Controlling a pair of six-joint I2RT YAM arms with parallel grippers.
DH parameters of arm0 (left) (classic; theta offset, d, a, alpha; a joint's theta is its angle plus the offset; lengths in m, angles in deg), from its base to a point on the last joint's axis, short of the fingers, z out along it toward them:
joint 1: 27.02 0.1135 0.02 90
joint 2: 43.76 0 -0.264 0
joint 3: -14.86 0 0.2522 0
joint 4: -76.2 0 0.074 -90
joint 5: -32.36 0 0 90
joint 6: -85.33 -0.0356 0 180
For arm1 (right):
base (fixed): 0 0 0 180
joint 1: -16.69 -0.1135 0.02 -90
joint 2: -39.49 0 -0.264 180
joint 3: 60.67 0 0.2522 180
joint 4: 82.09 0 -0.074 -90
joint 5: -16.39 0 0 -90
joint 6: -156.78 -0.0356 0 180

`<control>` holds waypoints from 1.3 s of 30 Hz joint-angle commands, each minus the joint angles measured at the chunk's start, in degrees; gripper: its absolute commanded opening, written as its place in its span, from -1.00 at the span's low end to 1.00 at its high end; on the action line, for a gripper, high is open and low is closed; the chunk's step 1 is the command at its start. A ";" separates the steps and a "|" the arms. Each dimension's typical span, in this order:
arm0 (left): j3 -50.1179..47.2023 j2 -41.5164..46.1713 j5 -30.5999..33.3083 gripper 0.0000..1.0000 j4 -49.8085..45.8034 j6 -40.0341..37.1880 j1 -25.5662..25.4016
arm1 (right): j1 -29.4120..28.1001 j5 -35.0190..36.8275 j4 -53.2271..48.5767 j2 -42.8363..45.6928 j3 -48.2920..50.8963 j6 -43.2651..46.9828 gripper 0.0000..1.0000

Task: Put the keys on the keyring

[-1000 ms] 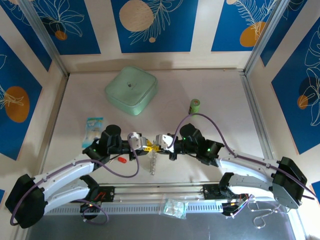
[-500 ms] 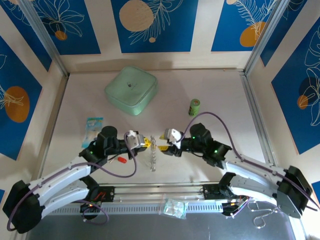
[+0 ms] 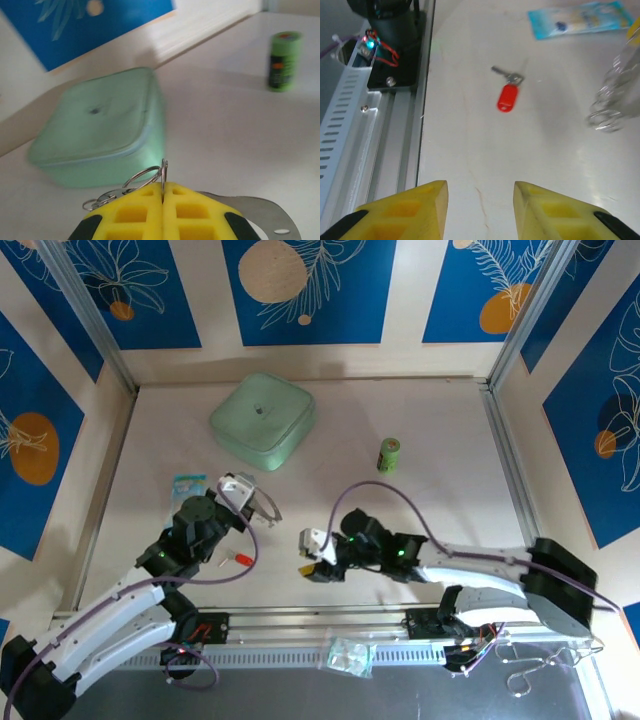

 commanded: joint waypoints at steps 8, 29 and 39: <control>1.36 5.78 16.10 -1.00 2.06 4.15 12.46 | -8.56 9.72 21.45 -28.91 -14.46 -0.08 -0.12; 0.63 8.59 14.55 -1.00 2.70 5.57 13.54 | -8.61 20.41 20.23 -51.45 -32.91 0.43 -0.50; 0.68 8.77 13.74 -1.00 2.48 5.54 13.54 | -8.93 21.69 19.26 -51.88 -33.33 0.69 -0.58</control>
